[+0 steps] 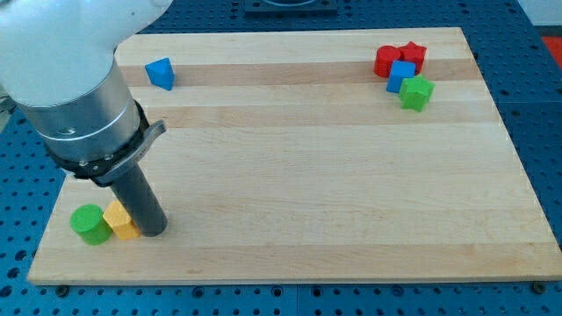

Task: Move the blue triangle into the yellow heart

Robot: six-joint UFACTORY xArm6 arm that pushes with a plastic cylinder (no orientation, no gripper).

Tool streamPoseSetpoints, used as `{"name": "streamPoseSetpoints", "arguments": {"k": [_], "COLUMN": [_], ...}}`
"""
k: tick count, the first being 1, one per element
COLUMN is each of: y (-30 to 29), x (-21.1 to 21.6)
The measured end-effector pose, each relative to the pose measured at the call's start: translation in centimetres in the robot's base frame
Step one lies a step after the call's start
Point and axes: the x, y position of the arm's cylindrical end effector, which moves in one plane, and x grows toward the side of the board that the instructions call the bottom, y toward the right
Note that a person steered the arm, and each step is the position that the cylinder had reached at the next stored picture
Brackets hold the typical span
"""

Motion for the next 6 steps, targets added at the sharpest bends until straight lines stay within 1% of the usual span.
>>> {"name": "streamPoseSetpoints", "arguments": {"k": [1,2,3,4,5,6], "y": [1.1,7.9,13.5,16.8,16.7,14.7], "x": [-0.3,-6.1,-14.7,-23.7,-25.1,-36.0]}}
